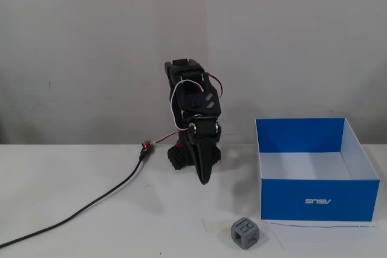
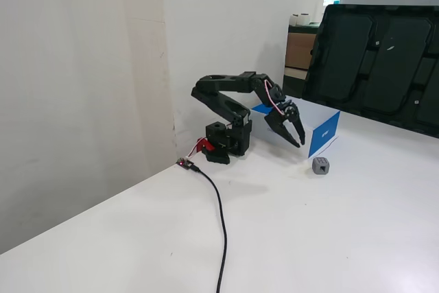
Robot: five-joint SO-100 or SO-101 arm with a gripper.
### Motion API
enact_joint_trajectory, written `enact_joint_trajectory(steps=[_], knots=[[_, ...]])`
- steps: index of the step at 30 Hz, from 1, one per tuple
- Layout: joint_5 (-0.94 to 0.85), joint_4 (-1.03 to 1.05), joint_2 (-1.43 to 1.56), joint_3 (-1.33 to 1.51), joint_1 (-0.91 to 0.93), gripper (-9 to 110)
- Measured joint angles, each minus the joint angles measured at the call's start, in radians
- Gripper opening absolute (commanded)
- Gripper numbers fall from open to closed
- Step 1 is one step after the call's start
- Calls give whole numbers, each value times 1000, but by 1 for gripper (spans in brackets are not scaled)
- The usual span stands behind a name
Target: Pick the gray block and keep it in the box.
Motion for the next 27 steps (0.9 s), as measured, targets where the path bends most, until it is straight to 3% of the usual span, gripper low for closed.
enact_joint_trajectory(steps=[20,23,27], knots=[[-115,-21,-617,-357,-80,1],[-132,-21,-649,-379,-98,13],[-137,-21,-696,-396,-114,17]])
